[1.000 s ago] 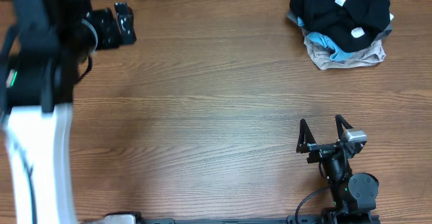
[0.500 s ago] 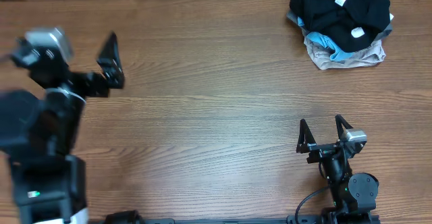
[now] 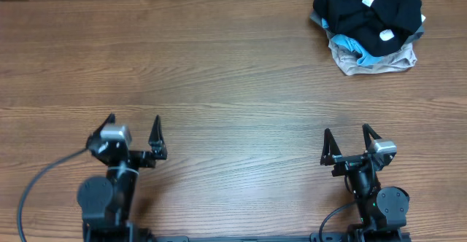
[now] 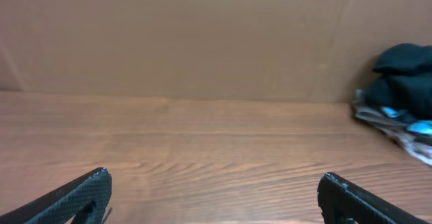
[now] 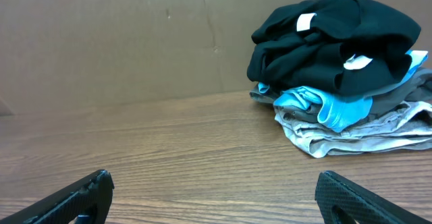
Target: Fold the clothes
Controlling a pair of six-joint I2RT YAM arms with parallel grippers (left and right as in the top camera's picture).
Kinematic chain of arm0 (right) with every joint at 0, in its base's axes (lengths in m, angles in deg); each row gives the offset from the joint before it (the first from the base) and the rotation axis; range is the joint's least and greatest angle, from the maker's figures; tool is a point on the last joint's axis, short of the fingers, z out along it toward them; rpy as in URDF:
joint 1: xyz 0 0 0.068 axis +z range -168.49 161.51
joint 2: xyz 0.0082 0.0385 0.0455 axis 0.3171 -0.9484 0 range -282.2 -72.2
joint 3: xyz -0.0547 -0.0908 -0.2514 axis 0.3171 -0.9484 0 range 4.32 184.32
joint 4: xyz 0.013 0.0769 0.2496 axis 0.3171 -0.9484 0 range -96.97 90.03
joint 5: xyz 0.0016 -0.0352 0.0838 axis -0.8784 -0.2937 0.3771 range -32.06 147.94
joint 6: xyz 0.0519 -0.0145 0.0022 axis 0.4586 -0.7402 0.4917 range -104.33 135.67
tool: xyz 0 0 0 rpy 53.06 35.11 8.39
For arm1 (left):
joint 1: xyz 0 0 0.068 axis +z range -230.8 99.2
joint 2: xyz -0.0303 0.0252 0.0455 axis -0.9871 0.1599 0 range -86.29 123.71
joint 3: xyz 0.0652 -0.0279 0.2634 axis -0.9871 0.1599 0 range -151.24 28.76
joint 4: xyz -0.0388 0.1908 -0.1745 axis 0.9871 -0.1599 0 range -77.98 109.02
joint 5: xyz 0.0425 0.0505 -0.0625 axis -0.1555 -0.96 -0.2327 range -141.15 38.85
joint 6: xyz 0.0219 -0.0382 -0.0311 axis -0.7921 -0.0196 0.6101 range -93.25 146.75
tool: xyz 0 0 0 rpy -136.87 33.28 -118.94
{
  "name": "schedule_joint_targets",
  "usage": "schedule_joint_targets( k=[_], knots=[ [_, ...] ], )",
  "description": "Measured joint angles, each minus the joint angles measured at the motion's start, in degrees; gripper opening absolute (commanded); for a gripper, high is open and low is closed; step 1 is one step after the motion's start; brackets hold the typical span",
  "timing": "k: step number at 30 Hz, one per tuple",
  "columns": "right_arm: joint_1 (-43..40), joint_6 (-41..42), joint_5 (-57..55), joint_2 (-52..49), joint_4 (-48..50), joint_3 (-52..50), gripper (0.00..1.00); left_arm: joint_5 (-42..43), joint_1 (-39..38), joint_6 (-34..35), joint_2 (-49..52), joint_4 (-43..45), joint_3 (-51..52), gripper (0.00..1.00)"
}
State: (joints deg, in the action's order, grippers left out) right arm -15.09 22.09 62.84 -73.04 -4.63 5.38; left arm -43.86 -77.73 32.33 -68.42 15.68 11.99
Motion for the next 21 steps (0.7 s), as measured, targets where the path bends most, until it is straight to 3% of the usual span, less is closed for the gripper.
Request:
schedule_joint_targets(
  k=[10,21],
  knots=[
    [0.0,0.0,0.0,0.0,0.0,0.0,1.00,-3.5,0.8,0.0,-15.3,0.7,10.8,1.00],
    [0.0,0.0,0.0,0.0,-0.1,0.0,1.00,-3.9,0.8,0.0,-17.0,-0.9,16.2,1.00]
  ],
)
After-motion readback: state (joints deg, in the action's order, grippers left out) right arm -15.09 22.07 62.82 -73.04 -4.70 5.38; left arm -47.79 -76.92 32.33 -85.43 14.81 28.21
